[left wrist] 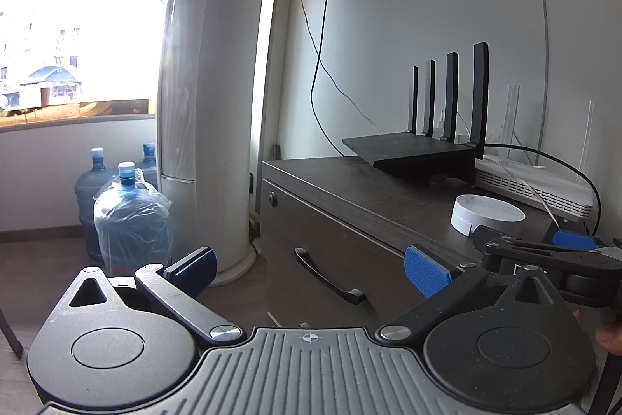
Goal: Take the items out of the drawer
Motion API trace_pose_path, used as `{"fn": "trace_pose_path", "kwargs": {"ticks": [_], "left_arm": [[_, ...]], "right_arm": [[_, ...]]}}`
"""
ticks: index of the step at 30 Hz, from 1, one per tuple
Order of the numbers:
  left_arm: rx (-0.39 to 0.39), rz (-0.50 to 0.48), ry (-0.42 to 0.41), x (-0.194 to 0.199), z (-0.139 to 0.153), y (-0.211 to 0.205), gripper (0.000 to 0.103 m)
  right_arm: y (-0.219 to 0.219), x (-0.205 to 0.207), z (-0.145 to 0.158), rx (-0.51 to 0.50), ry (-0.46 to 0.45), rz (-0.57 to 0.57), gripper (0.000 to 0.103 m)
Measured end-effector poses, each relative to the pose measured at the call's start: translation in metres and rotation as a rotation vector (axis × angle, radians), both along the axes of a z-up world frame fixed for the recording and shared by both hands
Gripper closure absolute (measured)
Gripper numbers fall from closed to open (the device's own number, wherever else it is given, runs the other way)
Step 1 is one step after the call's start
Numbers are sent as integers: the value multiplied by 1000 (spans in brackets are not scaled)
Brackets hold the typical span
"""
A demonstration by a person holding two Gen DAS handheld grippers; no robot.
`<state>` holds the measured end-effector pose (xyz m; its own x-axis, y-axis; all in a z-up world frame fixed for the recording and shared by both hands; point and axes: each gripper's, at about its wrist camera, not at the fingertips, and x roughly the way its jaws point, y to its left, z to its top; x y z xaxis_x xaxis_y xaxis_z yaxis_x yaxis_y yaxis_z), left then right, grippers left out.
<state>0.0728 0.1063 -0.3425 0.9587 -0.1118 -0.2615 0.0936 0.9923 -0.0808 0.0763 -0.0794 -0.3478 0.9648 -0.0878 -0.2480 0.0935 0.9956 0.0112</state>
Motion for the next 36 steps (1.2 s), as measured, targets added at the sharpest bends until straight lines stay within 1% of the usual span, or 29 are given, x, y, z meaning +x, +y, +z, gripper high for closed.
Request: {"fn": "trace_pose_path", "kwargs": {"ticks": [1, 2, 11, 14, 16, 20, 22, 27, 30, 33, 36], "left_arm": [[-1, -3, -1, 0, 0, 0, 0], [-1, -7, -2, 0, -1, -1, 0], [-1, 2, -3, 4, -2, -3, 0], [-2, 0, -7, 4, -1, -5, 0], [3, 2, -10, 4, 0, -7, 0], [5, -2, -17, 3, 1, -10, 0], [6, 0, -32, 2, 2, -11, 0], [17, -11, -76, -3, 5, -8, 0], [32, 14, -100, -6, 9, -3, 0], [19, 40, -117, -12, 9, 1, 0], [13, 43, -136, -17, 7, 2, 0]], "right_arm": [[0, 1, 0, -5, 2, -4, 6], [-1, 1, 1, 3, -1, -5, 7], [-6, -7, 4, 17, -5, -3, 7], [-10, -9, 6, 25, -11, -14, 6], [-12, -11, 7, 28, -18, -20, 3], [-14, -16, 9, 35, -27, -24, 3], [-15, -18, 10, 38, -30, -25, 1], [-14, -32, 12, 58, -47, -15, 0], [-12, -44, 14, 63, -63, 5, 0], [-11, -52, 13, 76, -69, 16, 0], [-9, -54, 13, 76, -61, 27, 0]]}}
